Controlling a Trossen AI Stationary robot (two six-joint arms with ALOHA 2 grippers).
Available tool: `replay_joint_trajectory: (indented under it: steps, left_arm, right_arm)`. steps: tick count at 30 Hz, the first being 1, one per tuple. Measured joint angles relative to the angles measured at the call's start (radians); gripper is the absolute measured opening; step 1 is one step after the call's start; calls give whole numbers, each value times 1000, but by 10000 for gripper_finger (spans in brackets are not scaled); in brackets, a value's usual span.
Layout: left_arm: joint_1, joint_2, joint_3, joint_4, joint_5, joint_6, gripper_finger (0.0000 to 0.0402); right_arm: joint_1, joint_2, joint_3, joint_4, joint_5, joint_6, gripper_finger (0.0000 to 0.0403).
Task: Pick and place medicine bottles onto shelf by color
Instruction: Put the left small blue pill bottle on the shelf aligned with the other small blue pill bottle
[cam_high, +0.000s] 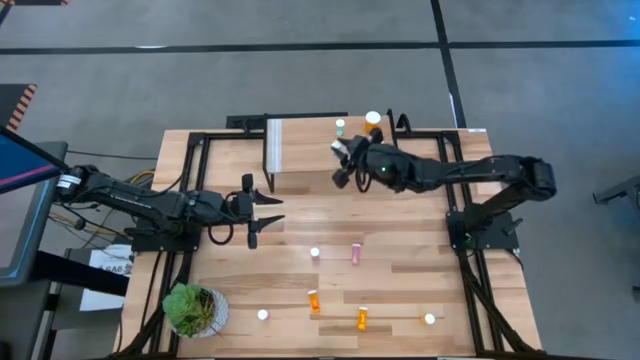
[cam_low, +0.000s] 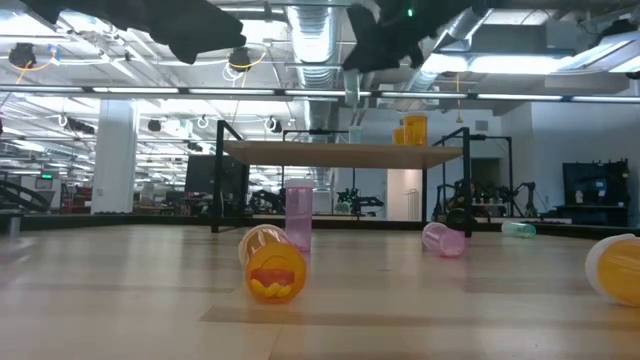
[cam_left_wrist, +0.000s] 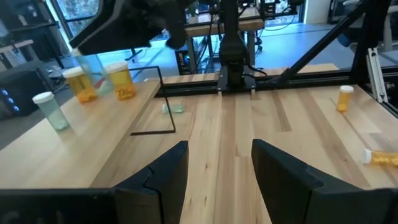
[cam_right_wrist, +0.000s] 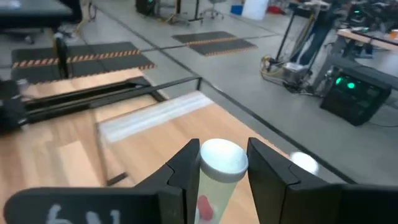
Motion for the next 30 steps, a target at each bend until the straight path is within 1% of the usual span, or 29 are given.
replay_joint_trajectory:
  steps: [8,10,20,24,30]
  left_arm:
    - [0,0,0,-18,0,-2,168]
    - [0,0,0,-18,-1,-2,168]
    - [0,0,0,-11,-9,-2,168]
    - [0,0,0,-11,-10,-2,168]
    - [0,0,0,-11,-16,-2,168]
  right_arm:
    - [-44,-29,-219,341,-26,-2,128]
    - [-50,-29,-245,384,-26,-14,129]
    - [-83,-29,-253,399,-27,-44,132]
    - [-102,-29,-253,401,-73,-44,132]
    - [-108,-29,-253,394,-91,-44,133]
